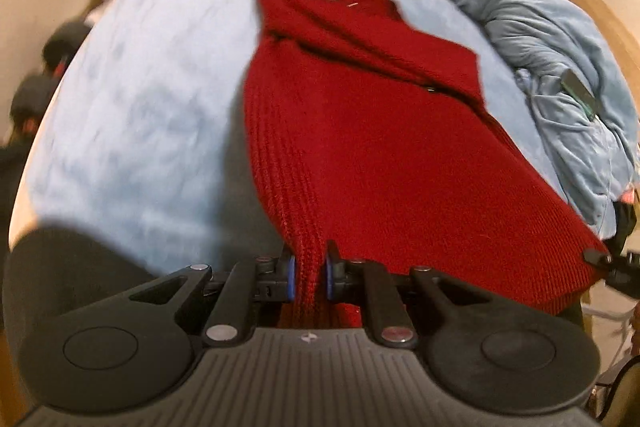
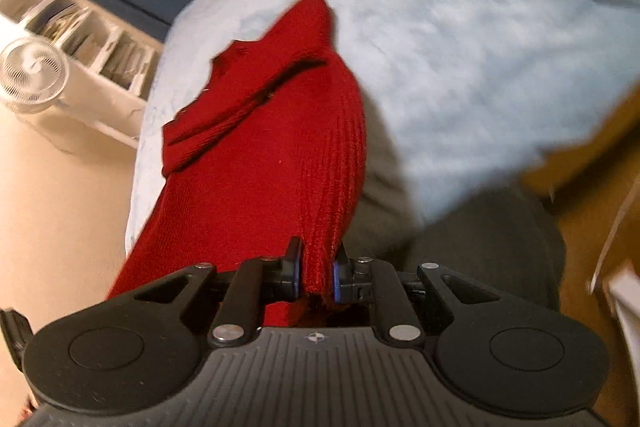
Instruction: Fold small clothes
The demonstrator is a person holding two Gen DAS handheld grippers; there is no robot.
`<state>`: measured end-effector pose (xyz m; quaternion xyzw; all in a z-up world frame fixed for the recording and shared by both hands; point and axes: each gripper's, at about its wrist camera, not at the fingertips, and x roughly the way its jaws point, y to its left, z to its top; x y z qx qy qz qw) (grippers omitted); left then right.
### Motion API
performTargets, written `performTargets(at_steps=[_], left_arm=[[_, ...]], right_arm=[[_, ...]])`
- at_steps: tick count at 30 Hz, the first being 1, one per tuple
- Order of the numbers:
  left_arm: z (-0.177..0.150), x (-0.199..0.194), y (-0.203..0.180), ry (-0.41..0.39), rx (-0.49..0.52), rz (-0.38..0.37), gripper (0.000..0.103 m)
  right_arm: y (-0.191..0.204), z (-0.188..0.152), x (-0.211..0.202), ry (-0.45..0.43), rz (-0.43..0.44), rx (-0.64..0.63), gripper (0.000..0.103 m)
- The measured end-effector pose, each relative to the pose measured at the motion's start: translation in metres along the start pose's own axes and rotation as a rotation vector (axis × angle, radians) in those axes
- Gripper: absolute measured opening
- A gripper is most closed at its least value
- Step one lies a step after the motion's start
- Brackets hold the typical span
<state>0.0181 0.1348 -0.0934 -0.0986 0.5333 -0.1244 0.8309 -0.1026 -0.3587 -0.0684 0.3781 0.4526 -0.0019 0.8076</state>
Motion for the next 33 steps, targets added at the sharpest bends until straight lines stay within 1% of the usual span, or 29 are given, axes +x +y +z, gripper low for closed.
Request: performTargets(at_steps=[2,4,6,8,10,11,13,14,15,16,17,18,19,20,21,23,24,26,28,29,31,33], left_arm=[[0.003,0.003,0.011,0.011,-0.027,0.001,0.014],[0.016,0.005,0.012,0.007,-0.04,-0.006,0.014],[0.039,0.007,0.013,-0.003,-0.049,-0.027,0.014],[0.071,0.011,0.014,-0.013,-0.064,-0.054,0.014],[0.113,0.02,0.015,-0.023,-0.102,-0.089,0.014],[0.14,0.027,0.017,-0.034,-0.123,-0.105,0.014],[0.198,0.049,0.018,-0.047,-0.17,-0.11,0.014],[0.224,0.062,0.018,-0.06,-0.185,-0.107,0.015],[0.255,0.08,0.021,-0.074,-0.217,-0.1,0.016],[0.285,0.101,0.025,-0.08,-0.25,-0.099,0.02],[0.31,0.12,0.03,-0.08,-0.288,-0.09,0.024],[0.331,0.138,0.036,-0.09,-0.337,-0.052,0.047],[0.347,0.152,0.042,-0.121,-0.354,0.001,0.072],[0.358,0.16,0.045,-0.155,-0.361,0.061,0.08],[0.363,0.164,0.047,-0.179,-0.362,0.1,0.086],[0.364,0.172,0.052,-0.195,-0.318,0.082,0.086],[0.361,0.176,0.053,-0.191,-0.293,0.073,0.086],[0.352,0.184,0.053,-0.182,-0.241,0.07,0.086],[0.341,0.191,0.044,-0.174,-0.179,0.054,0.086],[0.335,0.193,0.037,-0.179,-0.149,0.048,0.086],[0.331,0.195,0.017,-0.195,-0.064,0.074,0.086],[0.33,0.203,-0.003,-0.186,0.032,0.111,0.086]], right_arm=[[-0.001,0.004,0.004,0.017,-0.013,0.023,0.014],[0.01,0.016,0.011,0.03,-0.022,0.018,0.014],[0.021,0.038,0.018,0.039,-0.021,0.012,0.014],[0.037,0.075,0.031,0.05,-0.011,0.017,0.014],[0.052,0.117,0.049,0.048,-0.012,0.015,0.014],[0.062,0.145,0.062,0.046,-0.013,0.014,0.014],[0.074,0.194,0.091,0.033,-0.026,0.013,0.014],[0.08,0.225,0.114,0.022,-0.048,0.027,0.014],[0.082,0.249,0.135,0.012,-0.067,0.049,0.017],[0.081,0.274,0.161,0.003,-0.083,0.088,0.024],[0.078,0.295,0.183,-0.022,-0.104,0.123,0.043],[0.074,0.308,0.198,-0.059,-0.128,0.15,0.067],[0.069,0.317,0.21,-0.11,-0.168,0.185,0.074],[0.064,0.319,0.217,-0.14,-0.183,0.19,0.08],[0.057,0.318,0.221,-0.157,-0.176,0.188,0.08],[0.041,0.305,0.227,-0.153,-0.123,0.166,0.08],[0.035,0.298,0.229,-0.152,-0.124,0.149,0.08],[0.024,0.288,0.236,-0.171,-0.163,0.095,0.08],[0.014,0.281,0.244,-0.185,-0.183,0.063,0.08],[0.011,0.278,0.248,-0.184,-0.172,0.063,0.08],[0.016,0.277,0.253,-0.18,-0.141,0.036,0.078],[0.03,0.276,0.259,-0.21,-0.164,-0.064,0.071]])
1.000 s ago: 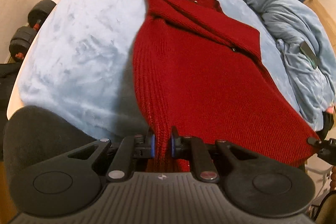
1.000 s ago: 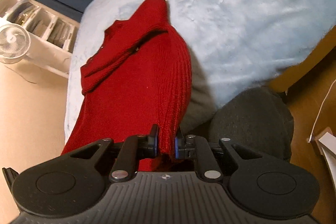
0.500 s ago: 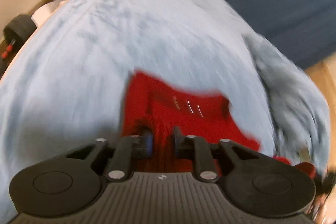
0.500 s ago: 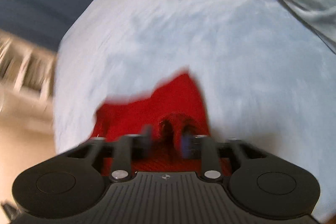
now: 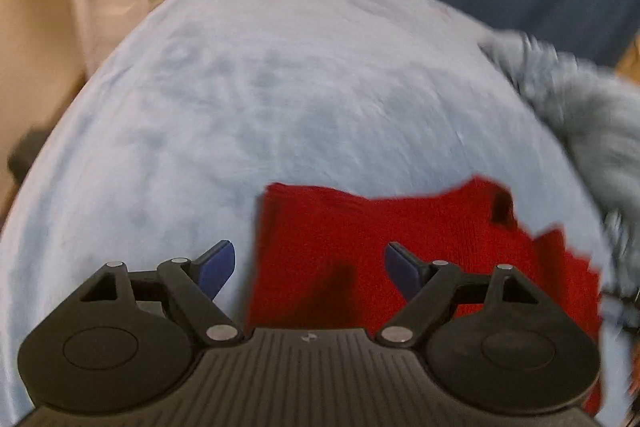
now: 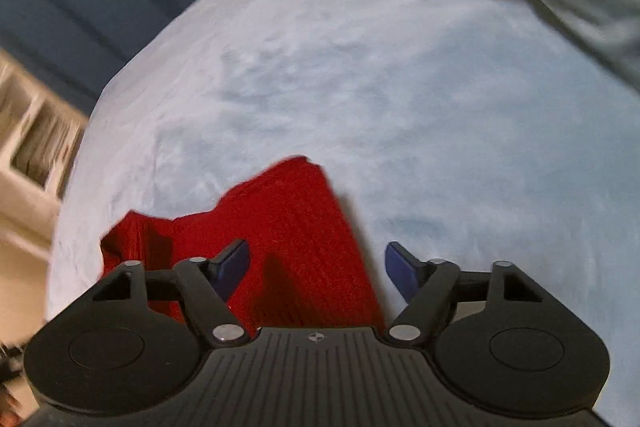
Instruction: Fold small clothes
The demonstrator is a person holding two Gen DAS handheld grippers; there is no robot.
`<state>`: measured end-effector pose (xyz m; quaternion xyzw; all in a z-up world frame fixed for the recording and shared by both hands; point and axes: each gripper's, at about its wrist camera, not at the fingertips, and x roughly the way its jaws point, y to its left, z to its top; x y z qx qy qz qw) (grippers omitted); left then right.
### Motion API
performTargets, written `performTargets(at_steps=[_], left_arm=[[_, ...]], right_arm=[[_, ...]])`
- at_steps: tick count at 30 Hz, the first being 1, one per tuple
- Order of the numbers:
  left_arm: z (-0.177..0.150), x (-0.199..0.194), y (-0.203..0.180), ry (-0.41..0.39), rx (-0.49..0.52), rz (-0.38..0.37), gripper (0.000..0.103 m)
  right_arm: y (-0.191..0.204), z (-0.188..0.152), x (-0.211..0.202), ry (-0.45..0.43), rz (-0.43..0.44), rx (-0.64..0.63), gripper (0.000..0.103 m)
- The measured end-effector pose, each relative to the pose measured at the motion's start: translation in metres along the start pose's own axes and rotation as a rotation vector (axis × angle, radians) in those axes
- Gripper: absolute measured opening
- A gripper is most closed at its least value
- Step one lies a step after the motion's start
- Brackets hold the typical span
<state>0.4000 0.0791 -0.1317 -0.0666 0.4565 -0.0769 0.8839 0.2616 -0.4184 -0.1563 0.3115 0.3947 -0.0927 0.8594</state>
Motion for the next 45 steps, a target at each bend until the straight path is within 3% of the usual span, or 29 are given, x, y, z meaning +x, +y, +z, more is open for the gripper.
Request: performTargets(at_steps=[1,2,3,4,5,6,10,14,16,18,20,21,22,24,27,28,29,30,31,34,38,40,42,45], left_arm=[[-0.003,0.002,-0.009,0.001,0.042,0.009,0.086],[-0.006,0.006,-0.018,0.005,0.08,0.017,0.086],[-0.007,0.011,-0.023,0.013,0.098,0.021,0.08],[-0.009,0.016,-0.026,0.019,0.113,0.019,0.043],[-0.012,0.024,-0.027,0.036,0.133,0.028,0.016],[-0.013,0.028,-0.026,0.045,0.145,0.066,0.0],[-0.01,-0.003,-0.008,-0.03,0.062,0.033,0.0],[0.001,-0.064,0.023,-0.182,-0.013,0.019,0.0],[0.011,-0.073,0.036,-0.229,-0.034,0.03,0.0],[0.018,-0.067,0.033,-0.204,-0.003,-0.004,0.002],[0.017,-0.049,0.021,-0.129,0.012,-0.031,0.024],[0.013,-0.038,0.011,-0.094,0.045,-0.025,0.049],[0.01,-0.029,0.004,-0.08,0.071,-0.009,0.059],[0.002,-0.009,-0.011,-0.041,0.11,0.034,0.059],[-0.004,0.018,-0.018,0.02,0.113,0.039,0.059],[-0.006,0.026,-0.022,0.027,0.13,0.058,0.053],[-0.008,0.031,-0.022,0.022,0.143,0.074,0.037],[-0.008,0.033,-0.02,0.016,0.134,0.092,0.01],[-0.004,0.03,-0.013,0.012,0.082,0.103,0.009],[0.007,-0.006,0.017,-0.068,-0.072,0.024,0.007],[0.01,-0.063,0.034,-0.171,-0.091,-0.053,0.007],[0.012,-0.075,0.038,-0.209,-0.098,-0.058,0.007],[0.019,-0.059,0.045,-0.204,-0.113,-0.034,0.007],[0.024,-0.003,0.051,-0.116,-0.113,0.016,0.007]], right_arm=[[0.008,-0.001,0.002,-0.028,-0.02,-0.057,0.068],[0.015,-0.002,0.005,-0.044,-0.036,-0.104,0.049],[0.02,-0.002,0.009,-0.039,-0.047,-0.14,0.017],[0.026,-0.002,0.012,-0.015,-0.058,-0.183,0.014],[0.03,-0.004,0.012,-0.024,-0.075,-0.221,0.013],[0.035,-0.004,0.007,-0.043,-0.074,-0.256,0.012],[0.045,-0.006,-0.033,-0.137,-0.047,-0.309,0.011],[0.05,0.001,-0.087,-0.262,0.015,-0.278,0.011],[0.052,0.012,-0.093,-0.281,0.042,-0.27,0.011],[0.053,0.019,-0.076,-0.249,0.002,-0.271,0.011],[0.048,0.019,-0.052,-0.187,-0.04,-0.253,0.011],[0.045,0.018,-0.04,-0.156,-0.058,-0.245,0.011],[0.042,0.014,-0.032,-0.14,-0.075,-0.248,0.011],[0.037,0.008,-0.023,-0.144,-0.109,-0.265,0.011],[0.029,0.007,-0.015,-0.129,-0.124,-0.242,0.011],[0.027,0.007,-0.013,-0.125,-0.127,-0.244,0.011],[0.026,0.006,-0.011,-0.123,-0.129,-0.249,0.011],[0.025,0.005,-0.011,-0.123,-0.131,-0.258,0.011],[0.025,0.005,-0.012,-0.129,-0.126,-0.261,0.011],[0.028,0.003,-0.036,-0.189,-0.083,-0.253,0.011],[0.038,0.007,-0.088,-0.301,0.024,-0.226,0.011],[0.043,0.013,-0.1,-0.353,0.027,-0.229,0.011],[0.043,0.025,-0.089,-0.361,0.008,-0.225,0.011],[0.034,0.036,-0.033,-0.275,-0.053,-0.213,0.011]])
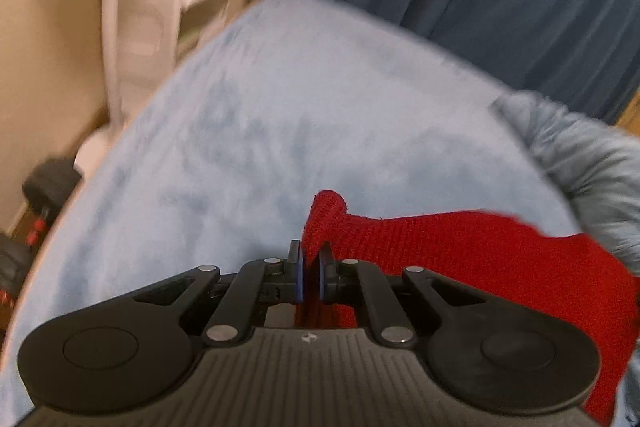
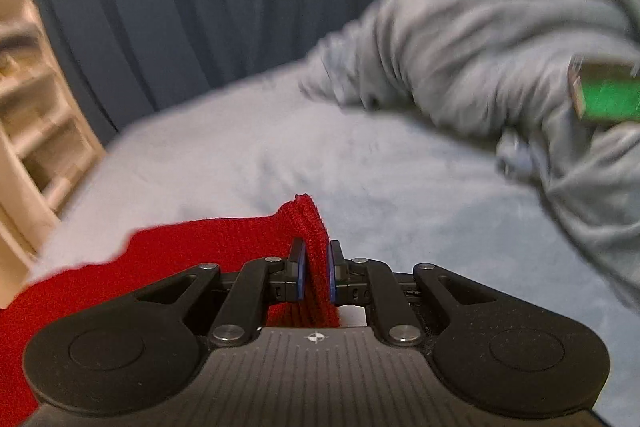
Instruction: Fold small clothes
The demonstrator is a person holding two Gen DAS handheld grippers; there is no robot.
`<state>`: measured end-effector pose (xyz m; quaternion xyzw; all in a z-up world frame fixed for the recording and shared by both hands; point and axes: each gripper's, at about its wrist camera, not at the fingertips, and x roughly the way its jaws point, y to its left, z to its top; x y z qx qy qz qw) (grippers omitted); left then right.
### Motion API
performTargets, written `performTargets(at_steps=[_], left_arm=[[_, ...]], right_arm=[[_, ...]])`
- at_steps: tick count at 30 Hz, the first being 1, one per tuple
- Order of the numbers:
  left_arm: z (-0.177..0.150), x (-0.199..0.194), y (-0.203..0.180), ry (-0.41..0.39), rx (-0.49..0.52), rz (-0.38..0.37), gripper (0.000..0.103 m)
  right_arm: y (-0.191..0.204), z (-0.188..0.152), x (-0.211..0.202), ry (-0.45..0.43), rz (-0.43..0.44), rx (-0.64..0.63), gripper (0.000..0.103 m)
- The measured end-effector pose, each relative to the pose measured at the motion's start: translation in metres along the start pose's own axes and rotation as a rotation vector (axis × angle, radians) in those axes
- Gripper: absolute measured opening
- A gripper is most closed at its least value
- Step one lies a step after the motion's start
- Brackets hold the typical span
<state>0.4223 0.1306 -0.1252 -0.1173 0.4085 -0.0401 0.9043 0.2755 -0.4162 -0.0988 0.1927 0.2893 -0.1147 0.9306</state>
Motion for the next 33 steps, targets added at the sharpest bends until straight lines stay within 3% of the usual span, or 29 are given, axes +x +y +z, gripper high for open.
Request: performTargets(at_steps=[4,8,9,10,11,12,13,14,17,18,22,26,29,33], left_arm=[[-0.016,0.062,-0.003,0.076,0.065,0.083,0.008],[-0.02,0.063,0.006,0.051,0.069,0.062,0.011],[-0.02,0.062,0.012,0.044,0.066,0.074,0.017],[-0.019,0.061,0.018,0.038,0.059,0.101,0.039],[-0.019,0.059,0.022,0.033,0.042,0.116,0.051],[-0.02,0.054,0.028,0.017,0.018,0.147,0.066],[-0.02,0.046,0.031,-0.001,-0.006,0.176,0.066],[-0.022,0.036,0.031,-0.014,-0.013,0.193,0.066],[-0.034,0.001,0.028,-0.016,0.004,0.198,0.073],[-0.041,-0.01,0.025,-0.013,0.025,0.203,0.081],[-0.083,-0.057,-0.004,0.04,0.107,0.225,0.094],[-0.125,-0.091,-0.037,0.086,0.176,0.236,0.094],[-0.15,-0.106,-0.057,0.099,0.206,0.252,0.094],[-0.166,-0.118,-0.07,0.127,0.187,0.22,0.094]], right_arm=[[-0.005,-0.034,0.07,0.124,-0.091,-0.049,0.011],[-0.014,-0.051,0.08,0.121,-0.083,-0.011,0.011],[-0.016,-0.051,0.08,0.121,-0.075,0.002,0.012],[-0.018,-0.051,0.081,0.121,-0.08,0.012,0.013],[-0.02,-0.05,0.081,0.121,-0.099,0.03,0.027],[-0.024,-0.048,0.08,0.123,-0.123,0.059,0.05],[-0.028,-0.046,0.078,0.122,-0.155,0.102,0.06],[-0.034,-0.043,0.07,0.114,-0.189,0.17,0.073],[-0.038,-0.041,0.031,0.074,-0.183,0.295,0.074],[-0.037,-0.043,0.018,0.067,-0.181,0.293,0.079],[-0.023,-0.066,-0.047,0.054,-0.204,0.25,0.088],[0.011,-0.107,-0.104,0.083,-0.139,0.053,0.091],[0.027,-0.128,-0.119,0.074,-0.136,-0.069,0.09],[0.014,-0.133,-0.11,0.105,-0.186,0.029,0.09]])
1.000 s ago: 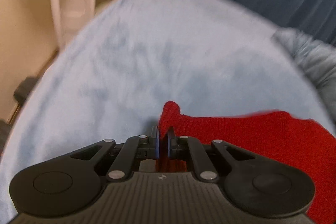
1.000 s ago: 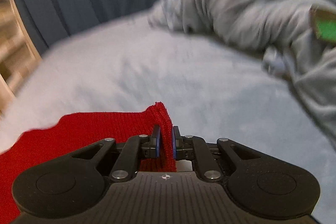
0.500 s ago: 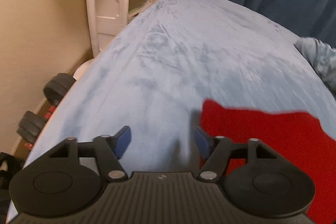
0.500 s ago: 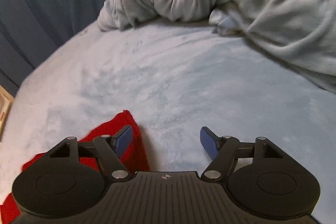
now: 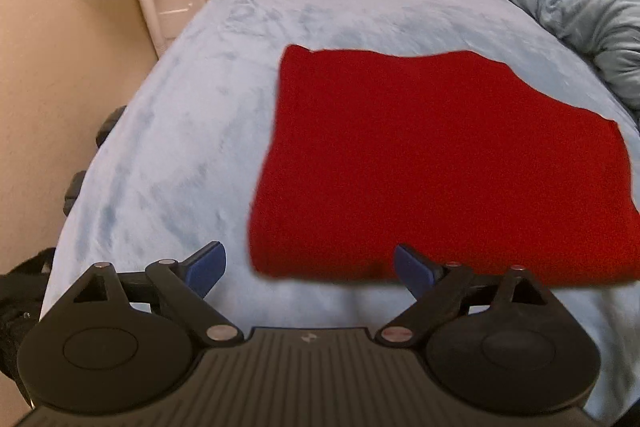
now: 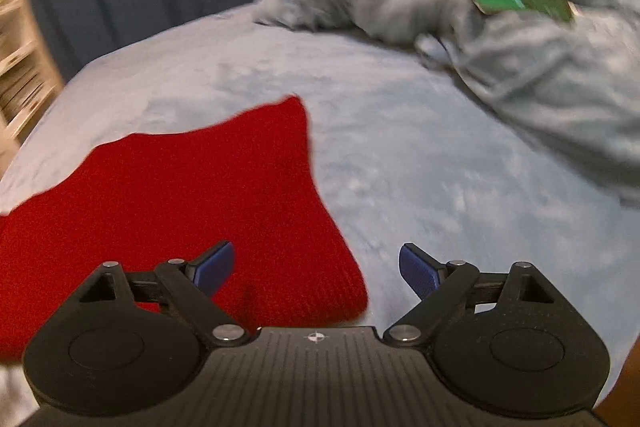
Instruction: Fold small clothes
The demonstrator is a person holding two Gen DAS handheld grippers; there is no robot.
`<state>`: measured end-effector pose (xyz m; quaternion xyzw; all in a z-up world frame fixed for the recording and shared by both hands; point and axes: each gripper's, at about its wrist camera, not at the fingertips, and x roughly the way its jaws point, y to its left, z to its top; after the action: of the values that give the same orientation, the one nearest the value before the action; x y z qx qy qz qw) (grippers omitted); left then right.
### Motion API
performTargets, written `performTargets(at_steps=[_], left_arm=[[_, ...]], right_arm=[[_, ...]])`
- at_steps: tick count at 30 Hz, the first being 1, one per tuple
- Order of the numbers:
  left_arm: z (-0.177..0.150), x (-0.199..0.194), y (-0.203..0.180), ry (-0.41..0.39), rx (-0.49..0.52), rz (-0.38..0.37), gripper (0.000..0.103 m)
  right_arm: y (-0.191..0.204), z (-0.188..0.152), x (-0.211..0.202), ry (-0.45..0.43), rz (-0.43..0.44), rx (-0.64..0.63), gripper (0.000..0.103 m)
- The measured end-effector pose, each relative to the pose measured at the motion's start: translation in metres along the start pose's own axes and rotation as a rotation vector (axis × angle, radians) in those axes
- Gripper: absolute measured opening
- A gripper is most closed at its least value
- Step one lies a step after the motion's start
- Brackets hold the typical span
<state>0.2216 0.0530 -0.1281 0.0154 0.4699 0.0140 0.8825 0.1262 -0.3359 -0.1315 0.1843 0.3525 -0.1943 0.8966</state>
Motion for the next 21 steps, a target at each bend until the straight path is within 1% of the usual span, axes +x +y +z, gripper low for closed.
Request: performTargets(at_steps=[2,6,10,13,16,19,21], left_arm=[[-0.004,-0.004,-0.006,0.003,0.02,0.013,0.094],[-0.007,-0.004,-0.011,0.013,0.028,0.02,0.094],[-0.005,0.007,-0.01,0.033,0.013,0.03,0.094],[-0.003,0.017,-0.01,0.055,0.005,0.041,0.094],[-0.002,0.026,-0.008,0.078,-0.002,0.043,0.094],[-0.002,0.033,-0.007,0.086,-0.007,0.041,0.094],[-0.003,0.035,-0.005,0.088,-0.01,0.038,0.094]], right_arm=[[-0.004,0.001,0.008,0.021,-0.004,0.028,0.09],[0.001,-0.003,0.02,0.028,-0.031,-0.029,0.09],[0.01,0.001,0.039,0.026,-0.06,-0.064,0.09],[0.017,0.007,0.05,0.033,-0.057,-0.07,0.09],[0.02,0.006,0.066,0.075,-0.068,-0.108,0.091],[0.011,-0.004,0.073,0.111,-0.096,-0.123,0.094],[-0.003,-0.009,0.067,0.113,-0.108,-0.083,0.095]])
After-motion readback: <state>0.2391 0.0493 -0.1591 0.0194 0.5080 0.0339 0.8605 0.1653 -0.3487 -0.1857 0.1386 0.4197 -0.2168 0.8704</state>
